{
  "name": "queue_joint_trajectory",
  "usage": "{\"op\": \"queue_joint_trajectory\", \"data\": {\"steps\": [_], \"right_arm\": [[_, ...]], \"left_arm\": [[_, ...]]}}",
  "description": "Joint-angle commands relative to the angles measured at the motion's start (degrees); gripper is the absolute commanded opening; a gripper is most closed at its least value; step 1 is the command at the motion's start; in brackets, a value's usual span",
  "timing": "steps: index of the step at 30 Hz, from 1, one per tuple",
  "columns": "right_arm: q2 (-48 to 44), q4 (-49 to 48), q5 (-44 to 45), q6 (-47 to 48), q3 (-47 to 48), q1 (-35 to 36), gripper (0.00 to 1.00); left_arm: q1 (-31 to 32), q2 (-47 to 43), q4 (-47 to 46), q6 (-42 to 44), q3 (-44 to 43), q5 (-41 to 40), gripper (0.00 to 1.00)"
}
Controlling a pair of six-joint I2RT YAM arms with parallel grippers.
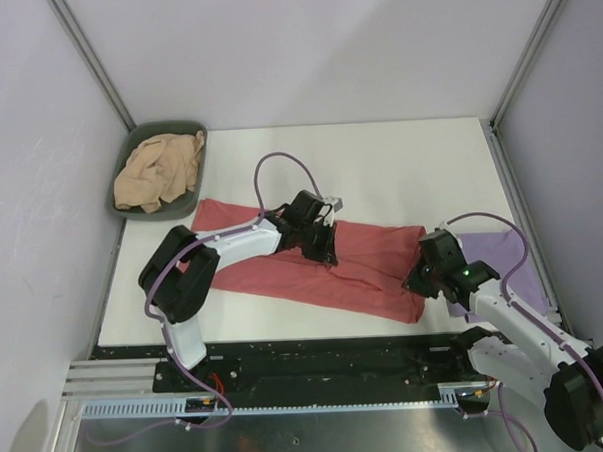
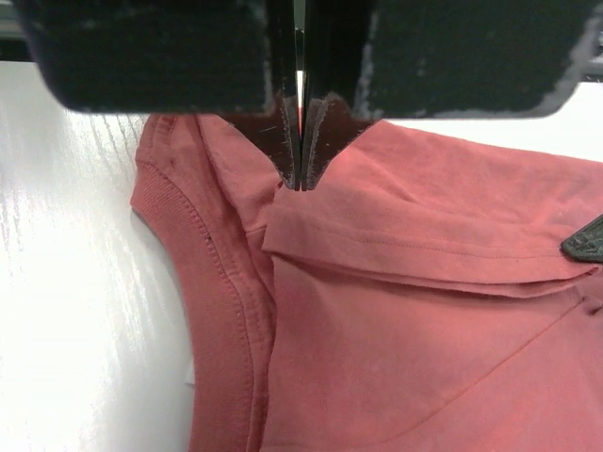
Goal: Fold and stack the t-shirts
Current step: Fold the other side of the tshirt into a rectangle
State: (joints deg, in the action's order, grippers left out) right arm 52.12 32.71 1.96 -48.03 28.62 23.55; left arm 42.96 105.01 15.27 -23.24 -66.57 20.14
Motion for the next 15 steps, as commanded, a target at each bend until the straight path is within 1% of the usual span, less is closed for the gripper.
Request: {"op": "queue_joint_trajectory", "data": {"steps": [1,15], "right_arm": [[-1.71,2.00,0.14,-1.05,0.05,1.98,0.00],[-1.78,2.94,0.95,-2.18,0.03,4.45,0.02]], "left_arm": [[0.71,-4.71,-1.01,-1.52,2.61,-2.37,0.05],[1.39,-6.95,-1.00,-3.47,7.96,-5.55,0.06]]}}
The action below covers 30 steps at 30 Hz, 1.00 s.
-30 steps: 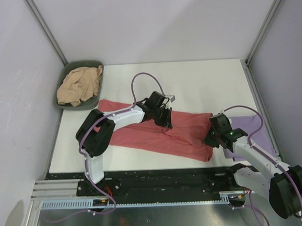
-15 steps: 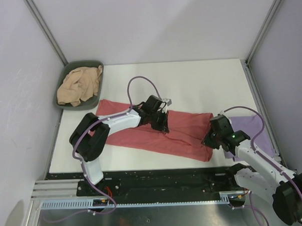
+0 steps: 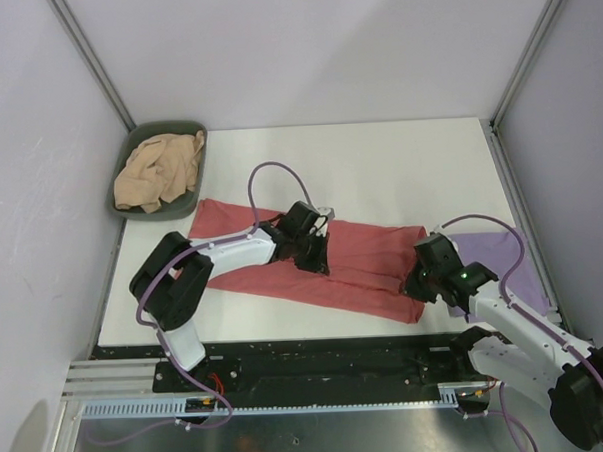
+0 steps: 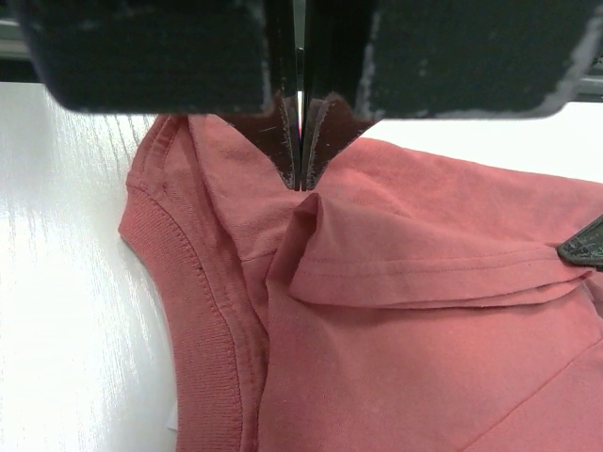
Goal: Fold and stack the t-shirts
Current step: Fold the other side of the tshirt into a rectangle
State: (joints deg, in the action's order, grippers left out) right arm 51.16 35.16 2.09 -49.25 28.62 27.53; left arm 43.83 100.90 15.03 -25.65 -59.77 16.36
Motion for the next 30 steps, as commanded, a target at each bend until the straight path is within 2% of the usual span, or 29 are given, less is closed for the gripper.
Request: {"op": "queue_joint_trajectory", "data": {"steps": [1,5,8,11,13,17,23,30], "right_arm": [[-0.98,0.64,0.82,-1.03,0.03,0.53,0.02],[-1.92,1.89,0.47,-2.32,0.03,0.75,0.09],[-2.91,3.61,-0.01,-4.37,0.03,1.55,0.25],[-4.34,5.79,0.22,-7.35,-0.12,2.73,0.40],[-5.11,6.19,-0.24,-9.94,-0.73,3.35,0.47],[-6.37,4.93,-3.59,-16.28,-3.85,3.87,0.53],[-9.42,0.69,-5.03,-25.01,-10.55,4.45,0.53],[-4.49,-5.60,-2.18,-23.88,-11.01,1.84,0.53]], "left_arm": [[0.54,-2.92,-0.77,-1.11,1.37,-1.81,0.08],[0.65,-4.15,-0.72,-0.62,0.90,-1.17,0.24],[0.66,-6.18,-0.71,-0.08,-0.40,-0.16,0.41],[0.56,-7.81,-0.66,0.16,-1.65,1.24,0.50],[0.62,-8.31,-0.43,0.14,-2.48,1.60,0.52],[0.49,-8.72,0.89,0.28,-3.11,0.92,0.52],[-0.33,-10.36,1.86,0.85,-2.15,0.65,0.52],[-2.52,-12.98,2.97,1.85,-1.18,0.53,0.52]]}}
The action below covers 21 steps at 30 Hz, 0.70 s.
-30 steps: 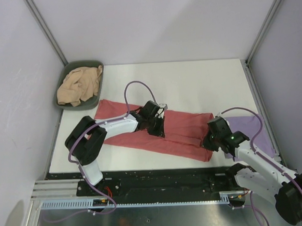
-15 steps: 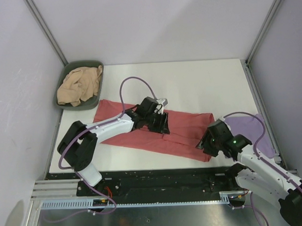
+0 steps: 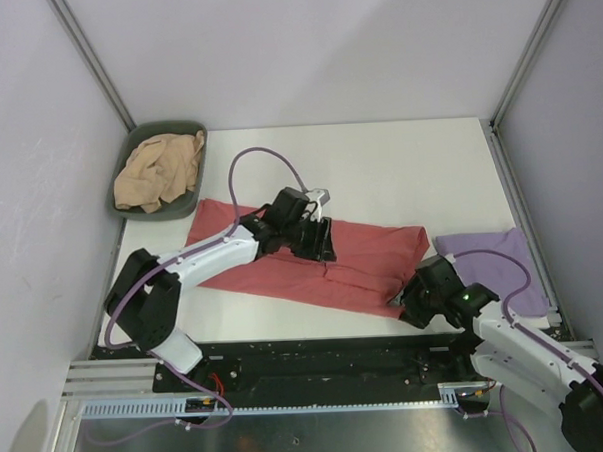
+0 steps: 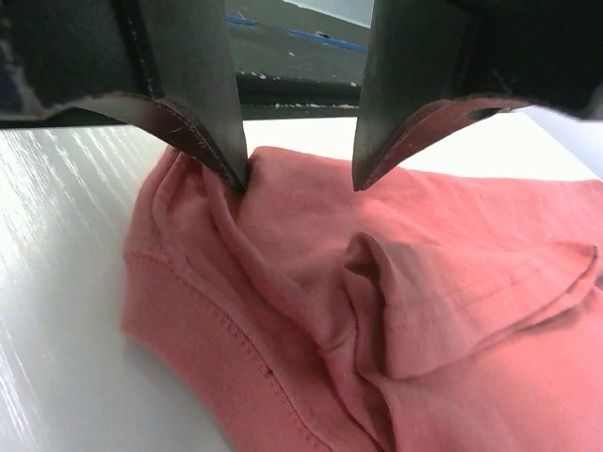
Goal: Fold and stack the t-shirts
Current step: Fold the other side of the tshirt into a rectangle, then rotate the tshirt 80 degrees
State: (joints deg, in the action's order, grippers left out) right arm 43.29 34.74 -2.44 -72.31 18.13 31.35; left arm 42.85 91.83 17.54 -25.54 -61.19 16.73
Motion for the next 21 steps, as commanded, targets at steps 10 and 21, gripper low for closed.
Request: {"op": "queue_joint_trajectory", "data": {"steps": [10,21], "right_arm": [[25.49,-19.34,0.12,14.79,10.70,-19.86,0.51],[70.83,-19.47,-0.34,32.54,58.39,-27.65,0.51]], "left_arm": [[-7.43,-4.57,2.93,1.36,1.56,-1.72,0.51],[-8.61,-0.89,8.61,2.28,-0.81,-8.40,0.50]]}}
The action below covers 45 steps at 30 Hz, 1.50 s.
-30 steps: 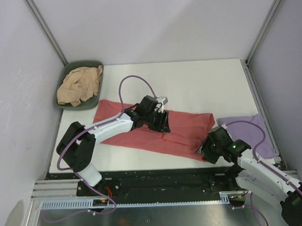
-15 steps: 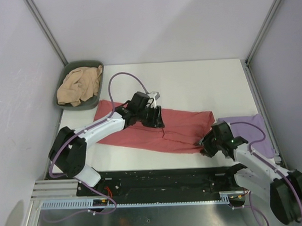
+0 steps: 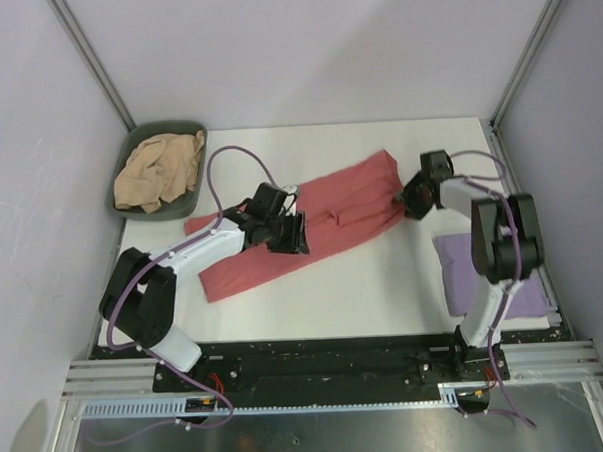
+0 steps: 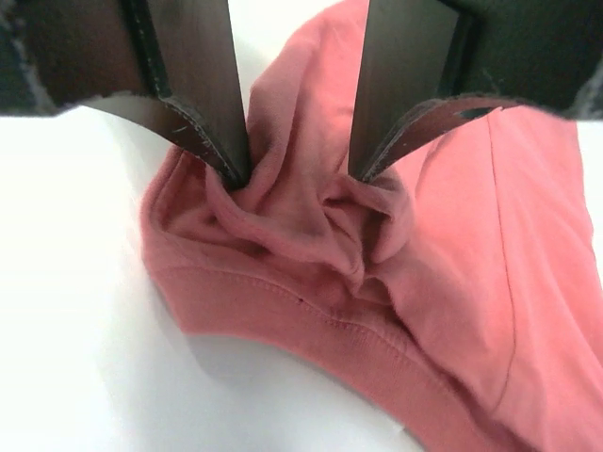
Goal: Fold and stack the t-shirts
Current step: Rotate the tshirt 80 degrees
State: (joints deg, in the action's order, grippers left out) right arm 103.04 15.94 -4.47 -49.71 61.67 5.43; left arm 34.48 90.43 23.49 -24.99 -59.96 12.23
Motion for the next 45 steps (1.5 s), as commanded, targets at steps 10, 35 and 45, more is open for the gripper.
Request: {"op": "queue_joint_trajectory", "data": {"steps": [10,35,45], "right_arm": [[21.22,17.55,3.90,19.53,42.72,-1.67,0.57],[22.90,12.05,3.73,14.42,34.90,-3.96,0.47],[32.92,13.90,8.24,16.26,48.88,-7.46,0.43]], "left_arm": [[-0.64,2.98,5.88,3.14,-2.19,-11.61,0.45],[5.76,12.11,8.88,2.94,-3.28,-13.51,0.34],[14.88,20.49,8.81,-2.30,-14.22,-4.75,0.32]]}}
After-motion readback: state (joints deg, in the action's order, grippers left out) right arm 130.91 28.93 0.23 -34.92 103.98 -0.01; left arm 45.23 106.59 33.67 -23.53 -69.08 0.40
